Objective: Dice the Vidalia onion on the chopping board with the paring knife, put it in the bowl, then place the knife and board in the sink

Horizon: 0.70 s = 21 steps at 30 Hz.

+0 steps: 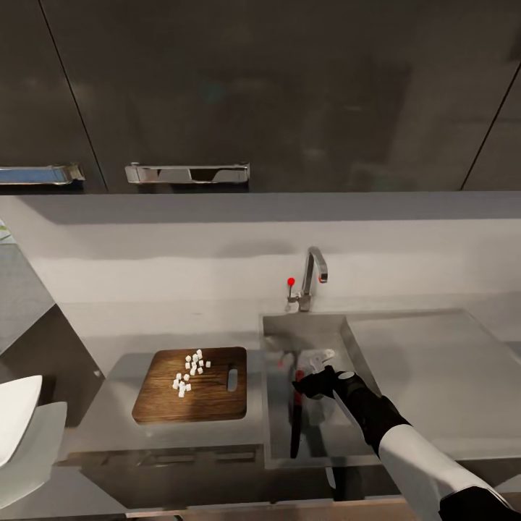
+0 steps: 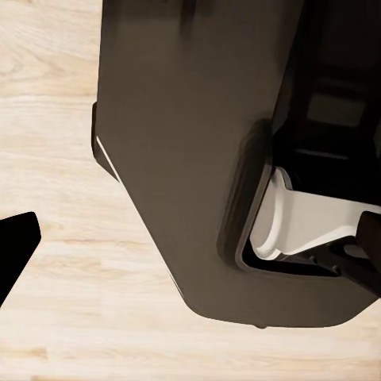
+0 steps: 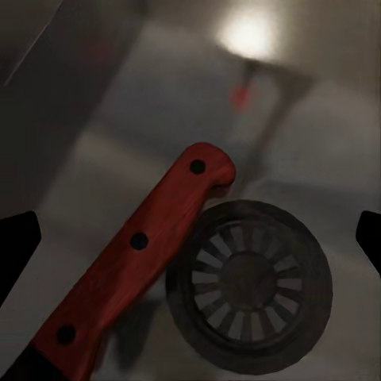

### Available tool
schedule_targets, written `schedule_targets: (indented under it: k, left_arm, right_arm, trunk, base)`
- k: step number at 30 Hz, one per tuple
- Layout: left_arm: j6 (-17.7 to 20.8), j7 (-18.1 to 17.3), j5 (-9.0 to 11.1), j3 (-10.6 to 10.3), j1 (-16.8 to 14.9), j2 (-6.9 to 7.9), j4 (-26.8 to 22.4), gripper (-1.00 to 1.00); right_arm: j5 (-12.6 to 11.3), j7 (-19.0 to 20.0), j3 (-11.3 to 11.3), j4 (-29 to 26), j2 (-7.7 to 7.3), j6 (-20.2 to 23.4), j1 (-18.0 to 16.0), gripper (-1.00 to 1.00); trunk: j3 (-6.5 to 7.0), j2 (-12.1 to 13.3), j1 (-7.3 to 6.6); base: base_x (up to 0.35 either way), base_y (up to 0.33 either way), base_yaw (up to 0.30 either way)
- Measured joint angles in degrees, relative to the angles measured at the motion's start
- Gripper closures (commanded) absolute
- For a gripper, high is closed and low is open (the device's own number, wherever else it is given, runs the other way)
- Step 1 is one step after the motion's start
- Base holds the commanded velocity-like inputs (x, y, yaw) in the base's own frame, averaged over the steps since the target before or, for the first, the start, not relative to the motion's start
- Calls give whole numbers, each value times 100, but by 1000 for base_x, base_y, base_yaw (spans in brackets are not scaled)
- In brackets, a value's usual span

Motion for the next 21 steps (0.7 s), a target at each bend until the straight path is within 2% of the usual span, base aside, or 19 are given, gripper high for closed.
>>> schedule_targets:
  k: [6,9,10,12,15,18,21]
  left_arm:
    - [0,0,0,0,-2,3,0,-100]
    - [0,0,0,0,-2,4,-2,-100]
    - [0,0,0,0,-2,2,-5,-100]
    - [-2,7,0,0,-1,0,-8,-100]
    - [-5,17,-1,0,-1,1,-9,-100]
    - [-3,22,0,0,-2,0,-9,-100]
    - [-1,24,0,0,0,6,-8,-100]
  right_arm:
    - [1,-1,-36,-146,-18,34,0,-100]
    - [-6,-9,-101,-631,-31,205,-1,-100]
    - [-9,-11,-194,-1022,-34,501,-1,-100]
    - [-9,-17,-561,-2042,-48,1521,-1,-100]
    - [-10,-18,-997,-3289,-46,2625,0,-100]
    - [-10,-17,-1094,-3669,-16,3073,1,-100]
    - [-9,-13,-1108,-3737,-7,3161,1,-100]
  trunk:
    - [0,0,0]
    - [0,-1,0]
    - [1,-1,0]
    - [1,-1,0]
    - [1,-1,-1]
    - [0,0,0]
    - [0,0,0]
  base:
    - [0,0,0]
    - [0,0,0]
    - [0,0,0]
    - [0,0,0]
    - [0,0,0]
    - [0,0,0]
    - [0,6,0]
